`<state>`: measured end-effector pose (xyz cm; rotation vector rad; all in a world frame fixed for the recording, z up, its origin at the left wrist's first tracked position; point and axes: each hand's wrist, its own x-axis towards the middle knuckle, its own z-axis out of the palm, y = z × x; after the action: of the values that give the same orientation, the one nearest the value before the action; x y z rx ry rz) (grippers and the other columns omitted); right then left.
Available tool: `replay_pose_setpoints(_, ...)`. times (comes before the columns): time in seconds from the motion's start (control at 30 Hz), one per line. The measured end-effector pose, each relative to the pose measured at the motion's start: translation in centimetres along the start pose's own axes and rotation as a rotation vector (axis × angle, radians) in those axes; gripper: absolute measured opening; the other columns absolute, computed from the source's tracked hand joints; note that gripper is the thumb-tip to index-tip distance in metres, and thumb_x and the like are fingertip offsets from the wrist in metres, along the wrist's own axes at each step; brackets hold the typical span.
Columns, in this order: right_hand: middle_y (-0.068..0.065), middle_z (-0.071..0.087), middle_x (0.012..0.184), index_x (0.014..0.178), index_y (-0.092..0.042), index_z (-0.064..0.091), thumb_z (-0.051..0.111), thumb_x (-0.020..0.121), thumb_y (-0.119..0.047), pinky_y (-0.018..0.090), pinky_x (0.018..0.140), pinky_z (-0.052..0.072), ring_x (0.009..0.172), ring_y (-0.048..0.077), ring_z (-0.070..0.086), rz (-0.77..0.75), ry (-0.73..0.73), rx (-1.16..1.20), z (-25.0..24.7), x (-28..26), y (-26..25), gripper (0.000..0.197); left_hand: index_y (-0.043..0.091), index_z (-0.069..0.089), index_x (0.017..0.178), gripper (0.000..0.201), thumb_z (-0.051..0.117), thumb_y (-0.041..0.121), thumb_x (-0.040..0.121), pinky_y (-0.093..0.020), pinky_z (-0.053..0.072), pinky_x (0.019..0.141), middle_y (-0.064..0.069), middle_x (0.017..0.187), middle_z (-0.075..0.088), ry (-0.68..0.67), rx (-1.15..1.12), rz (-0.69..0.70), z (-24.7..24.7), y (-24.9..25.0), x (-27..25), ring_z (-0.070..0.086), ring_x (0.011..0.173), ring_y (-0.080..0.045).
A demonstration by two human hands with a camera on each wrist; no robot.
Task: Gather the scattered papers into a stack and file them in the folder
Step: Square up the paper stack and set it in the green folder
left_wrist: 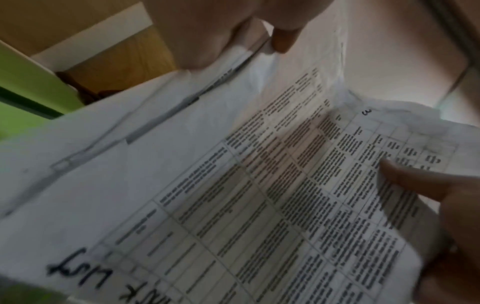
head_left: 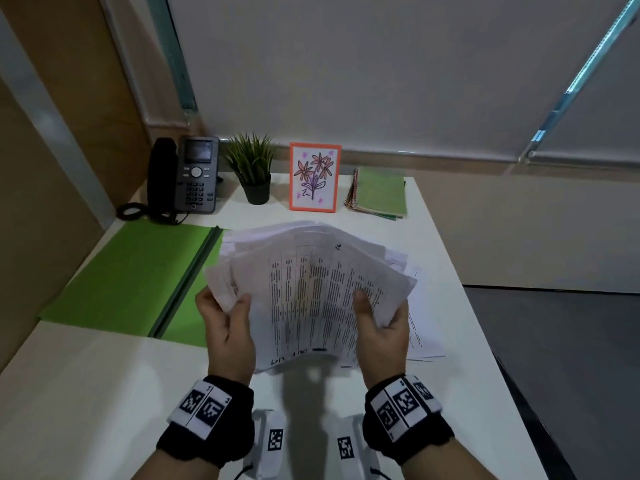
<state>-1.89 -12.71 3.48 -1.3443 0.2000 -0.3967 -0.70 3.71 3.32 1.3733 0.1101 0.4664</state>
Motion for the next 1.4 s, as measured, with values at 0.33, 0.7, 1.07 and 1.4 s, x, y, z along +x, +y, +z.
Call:
replay_pose_setpoints(0.33, 0.007, 0.061, 0.101, 0.116, -0.022, 0.047, 0.060, 0.070, -0.009, 0.023, 0.070, 0.053, 0.086, 0.010, 0.063, -0.042, -0.018, 0.047, -2.0, 0.9, -0.1, 0.050, 0.019, 0.019, 0.140, 0.079, 0.060, -0.002, 0.077, -0.015, 0.046, 0.094, -0.009, 0.131, 0.044, -0.129, 0.069, -0.060, -2.4, -1.0, 1.3, 0.054, 0.109, -0.006)
replay_pose_setpoints(0.7, -0.005, 0.068, 0.097, 0.105, -0.028, 0.057, 0.074, 0.077, -0.007, 0.019, 0.074, 0.057, 0.085, 0.000, 0.068, 0.037, 0.009, -0.066, -0.7, 1.0, 1.3, 0.038, 0.032, 0.036, 0.107, 0.023, 0.047, 0.015, 0.096, -0.024, 0.052, 0.085, 0.003, 0.109, 0.057, -0.165, 0.152, -0.122, -1.8, -2.7, 1.4, 0.060, 0.101, -0.006)
replay_pose_setpoints(1.07, -0.002, 0.058, 0.112, 0.117, -0.030, 0.036, 0.053, 0.083, -0.023, 0.019, 0.080, 0.051, 0.095, -0.002, 0.061, 0.100, -0.041, -0.140, -0.9, 0.9, 3.8, 0.039, 0.019, 0.028, 0.122, 0.043, 0.056, 0.012, 0.091, -0.021, 0.037, 0.093, 0.000, 0.123, 0.047, -0.246, 0.331, -0.253, -2.2, -5.5, 0.4, 0.047, 0.114, -0.014)
replay_pose_setpoints(1.4, 0.004, 0.055, 0.120, 0.132, -0.015, 0.040, 0.061, 0.089, -0.033, 0.028, 0.078, 0.047, 0.102, 0.021, 0.058, 0.441, -0.286, -0.705, -2.7, 7.0, 4.0, 0.051, 0.014, 0.037, 0.136, 0.044, 0.050, 0.012, 0.094, -0.035, 0.040, 0.099, -0.010, 0.131, 0.054, -0.340, 0.601, -0.415, -3.5, -6.5, 3.4, 0.053, 0.117, -0.023)
